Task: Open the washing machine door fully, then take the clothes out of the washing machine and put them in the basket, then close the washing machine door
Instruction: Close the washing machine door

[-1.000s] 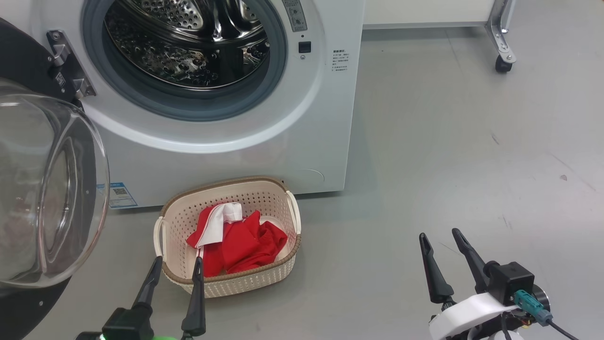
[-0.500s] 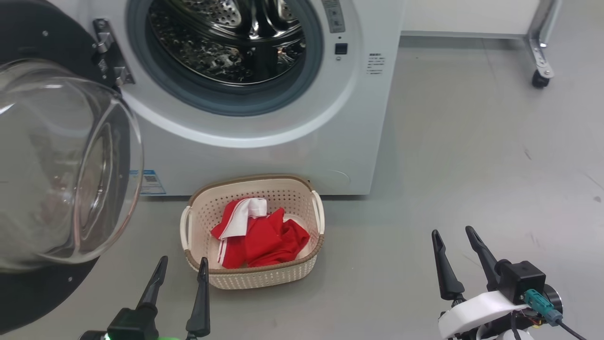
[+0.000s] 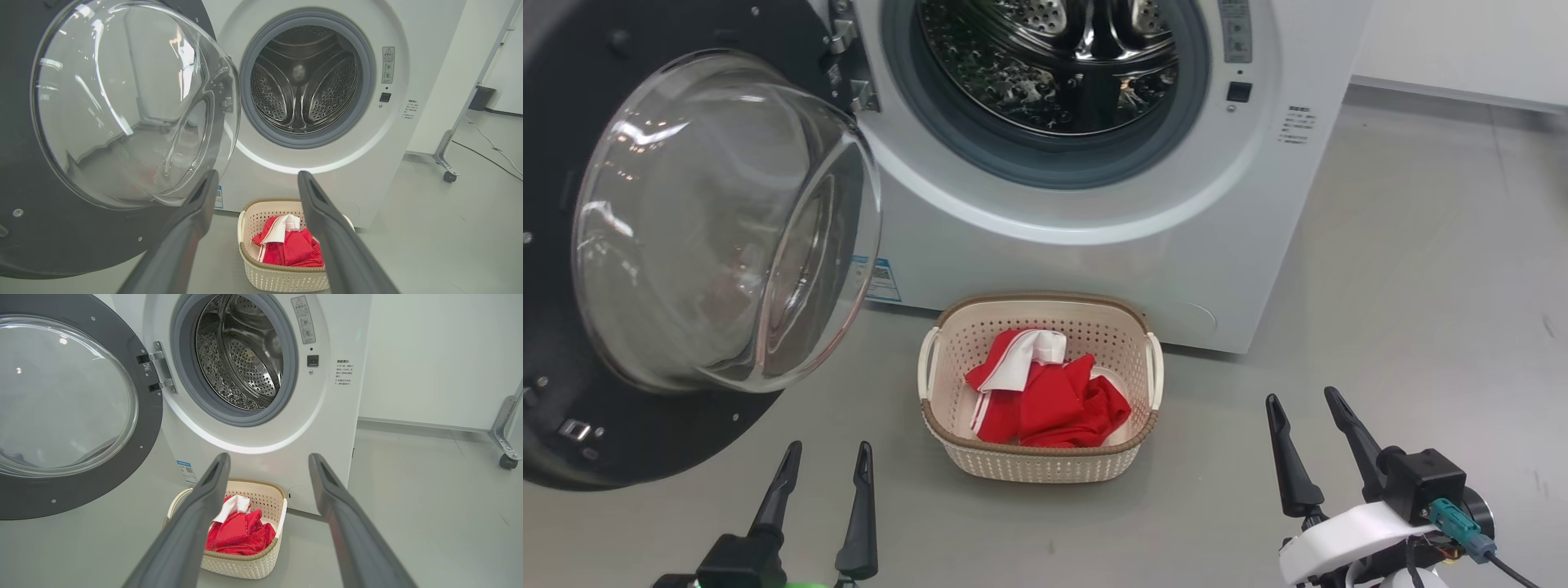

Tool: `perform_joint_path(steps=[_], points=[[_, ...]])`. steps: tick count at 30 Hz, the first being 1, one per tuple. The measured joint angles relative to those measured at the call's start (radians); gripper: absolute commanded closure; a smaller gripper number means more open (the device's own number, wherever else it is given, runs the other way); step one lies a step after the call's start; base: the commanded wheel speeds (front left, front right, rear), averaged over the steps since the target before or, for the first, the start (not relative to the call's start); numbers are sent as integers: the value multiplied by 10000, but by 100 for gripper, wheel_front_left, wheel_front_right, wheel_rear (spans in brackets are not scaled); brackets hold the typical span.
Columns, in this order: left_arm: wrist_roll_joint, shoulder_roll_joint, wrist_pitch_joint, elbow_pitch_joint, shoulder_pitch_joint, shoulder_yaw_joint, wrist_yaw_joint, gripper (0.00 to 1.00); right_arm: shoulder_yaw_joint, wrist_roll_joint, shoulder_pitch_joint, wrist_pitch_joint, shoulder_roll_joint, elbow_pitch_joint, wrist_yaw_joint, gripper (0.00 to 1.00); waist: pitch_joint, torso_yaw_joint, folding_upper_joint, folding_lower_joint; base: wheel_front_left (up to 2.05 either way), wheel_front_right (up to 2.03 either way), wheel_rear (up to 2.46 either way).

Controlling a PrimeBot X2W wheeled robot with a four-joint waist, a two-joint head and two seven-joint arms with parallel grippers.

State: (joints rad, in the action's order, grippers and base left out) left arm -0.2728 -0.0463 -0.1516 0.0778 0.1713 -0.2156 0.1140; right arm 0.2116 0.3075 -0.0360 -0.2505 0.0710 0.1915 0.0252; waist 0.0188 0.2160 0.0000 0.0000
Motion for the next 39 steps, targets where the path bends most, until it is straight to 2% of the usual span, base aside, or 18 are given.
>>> perform_joint_path(steps=[9, 19, 37, 38, 39], points=[[-82, -2, -54, -56, -11, 238, 42, 0, 132, -2, -53, 75, 2, -50, 35, 0, -8, 1248, 0, 0, 0, 0, 0], [-84, -2, -98, -61, -11, 523, 42, 0, 318, -2, -83, 163, -10, -86, 44, 0, -38, 2223, 0, 0, 0, 0, 0], [-86, -2, -138, -69, 0, 608, 42, 0, 508, -2, -85, 249, -52, -56, 79, 0, -223, 2540, 0, 0, 0, 0, 0], [-86, -2, -136, -69, 0, 608, 42, 16, 516, -2, -85, 249, -54, -56, 79, 0, -227, 2549, 0, 0, 0, 0, 0], [-86, -2, -125, -73, 1, 608, 42, 51, 520, -2, -85, 249, -56, -56, 79, 0, -230, 2557, 0, 0, 0, 0, 0]])
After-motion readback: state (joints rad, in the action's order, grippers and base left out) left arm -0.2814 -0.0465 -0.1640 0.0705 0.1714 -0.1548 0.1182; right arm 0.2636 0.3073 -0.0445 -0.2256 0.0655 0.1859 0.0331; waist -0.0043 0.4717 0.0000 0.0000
